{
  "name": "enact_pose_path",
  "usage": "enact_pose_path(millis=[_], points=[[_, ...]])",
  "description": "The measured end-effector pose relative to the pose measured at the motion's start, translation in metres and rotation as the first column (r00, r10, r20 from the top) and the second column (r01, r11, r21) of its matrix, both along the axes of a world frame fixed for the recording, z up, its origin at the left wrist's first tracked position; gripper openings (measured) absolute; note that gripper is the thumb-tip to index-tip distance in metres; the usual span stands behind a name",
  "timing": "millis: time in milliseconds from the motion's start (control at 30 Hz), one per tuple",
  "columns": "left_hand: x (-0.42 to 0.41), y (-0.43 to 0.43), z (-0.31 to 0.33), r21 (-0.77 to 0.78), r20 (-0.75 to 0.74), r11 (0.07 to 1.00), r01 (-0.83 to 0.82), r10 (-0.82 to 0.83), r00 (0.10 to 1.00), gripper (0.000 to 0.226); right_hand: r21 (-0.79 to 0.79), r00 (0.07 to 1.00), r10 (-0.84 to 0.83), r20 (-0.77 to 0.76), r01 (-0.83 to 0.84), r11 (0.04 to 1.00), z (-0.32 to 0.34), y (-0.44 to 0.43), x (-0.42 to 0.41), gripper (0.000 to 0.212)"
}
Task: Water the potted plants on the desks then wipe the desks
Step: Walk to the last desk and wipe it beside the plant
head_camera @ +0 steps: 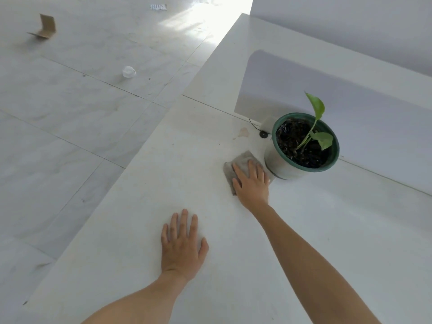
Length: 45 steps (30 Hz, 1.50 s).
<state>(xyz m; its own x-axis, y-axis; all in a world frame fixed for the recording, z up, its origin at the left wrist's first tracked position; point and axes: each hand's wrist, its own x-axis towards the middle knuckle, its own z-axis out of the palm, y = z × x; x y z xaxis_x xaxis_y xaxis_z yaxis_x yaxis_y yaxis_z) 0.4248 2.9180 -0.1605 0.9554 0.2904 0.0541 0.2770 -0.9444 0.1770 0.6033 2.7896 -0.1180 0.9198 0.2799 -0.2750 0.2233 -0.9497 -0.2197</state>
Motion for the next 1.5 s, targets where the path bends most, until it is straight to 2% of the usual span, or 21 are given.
enact_pose_path(millis=[100, 167, 267, 333, 400, 433, 467, 533, 667, 700, 767, 833, 867, 933, 1000, 1067, 1167, 1267, 1400, 1500], points=[[0.000, 0.000, 0.001, -0.012, 0.002, 1.000, 0.003, -0.003, 1.000, 0.057, 0.021, 0.960, 0.233, 0.152, -0.239, 0.971, -0.004, -0.031, -0.026, 0.041], [0.000, 0.000, 0.002, -0.023, 0.011, 1.000, 0.005, -0.005, 1.000, 0.056, -0.010, 0.916, 0.371, 0.150, -0.374, 0.927, -0.009, -0.066, -0.038, 0.038], [0.000, 0.000, 0.002, -0.031, 0.020, 1.000, 0.007, -0.006, 1.000, 0.055, -0.107, 0.889, 0.433, 0.146, -0.421, 0.901, -0.006, -0.128, -0.043, 0.043], [0.001, 0.000, 0.002, -0.031, 0.028, 0.999, 0.008, -0.007, 1.000, 0.055, -0.161, 0.936, 0.317, 0.151, -0.293, 0.943, -0.002, -0.167, -0.039, 0.047], [0.001, 0.001, 0.002, -0.029, 0.037, 1.000, 0.010, -0.009, 0.999, 0.055, -0.110, 0.989, 0.007, 0.151, 0.010, 0.994, 0.005, -0.196, -0.034, 0.053], [0.001, 0.000, 0.002, -0.030, 0.041, 0.999, 0.011, -0.010, 0.999, 0.055, -0.073, 0.974, -0.179, 0.137, 0.190, 0.979, 0.009, -0.206, -0.031, 0.051], [0.001, 0.000, 0.002, -0.030, 0.044, 0.999, 0.013, -0.012, 0.999, 0.055, -0.047, 0.937, -0.329, 0.116, 0.336, 0.941, 0.011, -0.211, -0.028, 0.047], [0.001, 0.000, 0.002, -0.031, 0.045, 0.999, 0.010, -0.009, 0.999, 0.055, -0.007, 0.850, -0.515, 0.107, 0.519, 0.855, 0.011, -0.202, -0.027, 0.045], [0.001, 0.001, 0.001, -0.039, 0.031, 0.999, 0.009, -0.008, 0.999, 0.055, 0.090, 0.675, -0.732, 0.092, 0.726, 0.682, 0.010, -0.147, -0.033, 0.048], [0.001, 0.001, 0.001, -0.043, 0.027, 0.999, 0.009, -0.008, 1.000, 0.056, 0.082, 0.680, -0.730, 0.068, 0.725, 0.683, 0.009, -0.128, -0.036, 0.048], [0.002, 0.001, 0.001, -0.049, 0.019, 0.999, 0.006, -0.005, 1.000, 0.056, 0.060, 0.797, -0.595, 0.107, 0.592, 0.804, 0.007, -0.084, -0.048, 0.043], [0.001, 0.001, 0.002, -0.054, 0.013, 0.999, 0.005, -0.004, 1.000, 0.056, 0.078, 0.930, -0.318, 0.186, 0.308, 0.948, 0.009, -0.042, -0.060, 0.035], [0.001, 0.000, 0.002, -0.056, 0.007, 0.998, 0.007, -0.006, 1.000, 0.056, 0.069, 0.962, -0.172, 0.212, 0.161, 0.985, 0.008, -0.026, -0.063, 0.033], [0.001, 0.000, 0.003, -0.052, -0.006, 0.999, 0.008, -0.008, 1.000, 0.056, 0.121, 0.991, -0.016, 0.131, 0.000, 0.993, 0.016, 0.007, -0.064, 0.034], [0.001, 0.001, 0.003, -0.047, -0.011, 0.999, 0.007, -0.008, 1.000, 0.056, 0.219, 0.997, 0.042, 0.070, -0.056, 0.974, 0.022, 0.034, -0.057, 0.035], [0.000, 0.002, 0.002, -0.050, -0.009, 0.999, 0.014, -0.014, 1.000, 0.056, 0.284, 0.988, 0.085, 0.126, -0.118, 0.952, 0.036, 0.060, -0.051, 0.031], [-0.001, 0.002, 0.002, -0.053, -0.015, 0.998, 0.021, -0.022, 1.000, 0.056, 0.359, 0.948, 0.106, 0.299, -0.215, 0.908, 0.055, 0.091, -0.046, 0.021], [-0.001, 0.002, 0.003, -0.049, -0.016, 0.998, 0.026, -0.027, 1.000, 0.055, 0.217, 0.906, 0.234, 0.352, -0.322, 0.921, 0.052, 0.108, -0.044, 0.016], [-0.001, 0.003, 0.006, -0.047, -0.038, 0.998, 0.030, -0.032, 0.999, 0.055, 0.135, 0.941, 0.331, -0.067, -0.320, 0.938, 0.037, 0.103, -0.047, 0.036], [0.000, 0.002, 0.009, -0.057, -0.063, 0.998, 0.029, -0.033, 0.998, 0.056, 0.180, 0.953, 0.285, -0.108, -0.263, 0.948, 0.046, 0.088, -0.056, 0.041]])
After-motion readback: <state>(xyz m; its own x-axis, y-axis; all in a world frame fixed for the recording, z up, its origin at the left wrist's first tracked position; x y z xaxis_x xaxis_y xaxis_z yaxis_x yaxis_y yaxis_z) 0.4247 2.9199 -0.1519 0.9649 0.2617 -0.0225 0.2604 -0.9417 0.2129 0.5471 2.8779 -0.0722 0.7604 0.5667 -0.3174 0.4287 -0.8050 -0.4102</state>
